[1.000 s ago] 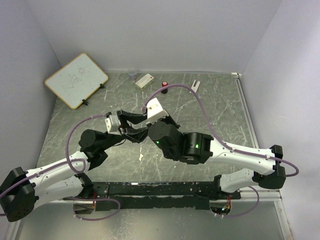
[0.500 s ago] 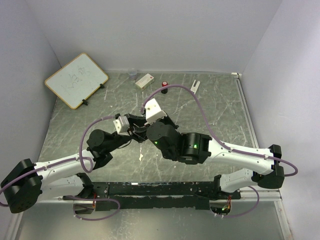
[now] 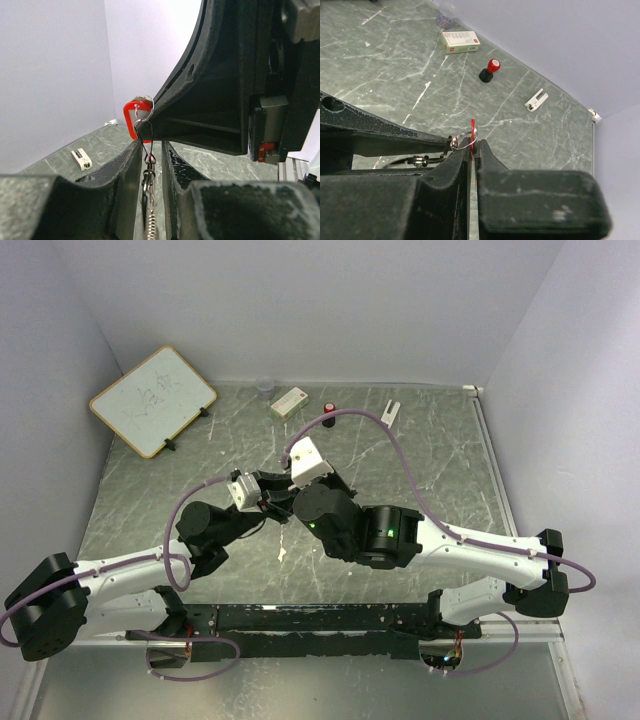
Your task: Remove the keys from the keyring
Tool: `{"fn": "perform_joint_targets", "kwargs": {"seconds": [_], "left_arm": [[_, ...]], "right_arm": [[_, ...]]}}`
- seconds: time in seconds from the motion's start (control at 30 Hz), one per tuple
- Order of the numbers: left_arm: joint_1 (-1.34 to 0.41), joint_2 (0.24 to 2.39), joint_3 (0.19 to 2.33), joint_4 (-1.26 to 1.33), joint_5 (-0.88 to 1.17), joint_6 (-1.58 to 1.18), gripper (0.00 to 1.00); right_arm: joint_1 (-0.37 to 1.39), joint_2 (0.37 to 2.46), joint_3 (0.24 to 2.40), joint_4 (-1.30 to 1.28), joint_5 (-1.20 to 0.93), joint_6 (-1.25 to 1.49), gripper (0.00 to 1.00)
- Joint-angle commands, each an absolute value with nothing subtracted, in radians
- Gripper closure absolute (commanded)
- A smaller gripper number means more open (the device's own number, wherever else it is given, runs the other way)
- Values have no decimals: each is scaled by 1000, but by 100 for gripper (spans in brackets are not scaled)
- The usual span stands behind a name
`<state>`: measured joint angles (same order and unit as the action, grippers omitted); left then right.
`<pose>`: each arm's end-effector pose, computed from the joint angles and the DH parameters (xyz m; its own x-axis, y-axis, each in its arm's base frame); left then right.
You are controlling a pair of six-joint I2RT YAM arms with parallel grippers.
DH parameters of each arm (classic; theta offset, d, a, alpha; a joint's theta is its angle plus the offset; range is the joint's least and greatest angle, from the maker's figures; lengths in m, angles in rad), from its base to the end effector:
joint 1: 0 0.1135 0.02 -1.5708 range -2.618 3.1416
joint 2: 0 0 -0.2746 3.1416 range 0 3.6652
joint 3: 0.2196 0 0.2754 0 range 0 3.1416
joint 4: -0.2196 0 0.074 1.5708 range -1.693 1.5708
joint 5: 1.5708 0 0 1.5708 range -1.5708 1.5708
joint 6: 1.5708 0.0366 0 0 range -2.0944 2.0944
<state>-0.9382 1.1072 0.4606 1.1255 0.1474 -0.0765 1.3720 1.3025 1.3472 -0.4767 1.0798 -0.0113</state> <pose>0.1409 -0.2013 0.2958 0.2048 -0.4072 -0.8901 0.8931 0.4499 -0.0003 0.0901 0.2837 0.4120 -0.0792 -0.4203 -0.9039 -0.3050 0.8735 -0.3795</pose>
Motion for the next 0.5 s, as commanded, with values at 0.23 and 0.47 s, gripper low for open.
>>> {"fn": "perform_joint_targets", "kwargs": {"seconds": [0.23, 0.47], "left_arm": [[-968, 1120, 466, 1180, 117, -41, 73], [-974, 1118, 464, 1190, 106, -40, 75]], "right_arm": [[1379, 1289, 1339, -450, 1088, 3, 100], [1379, 1287, 1334, -449, 1088, 6, 100]]}}
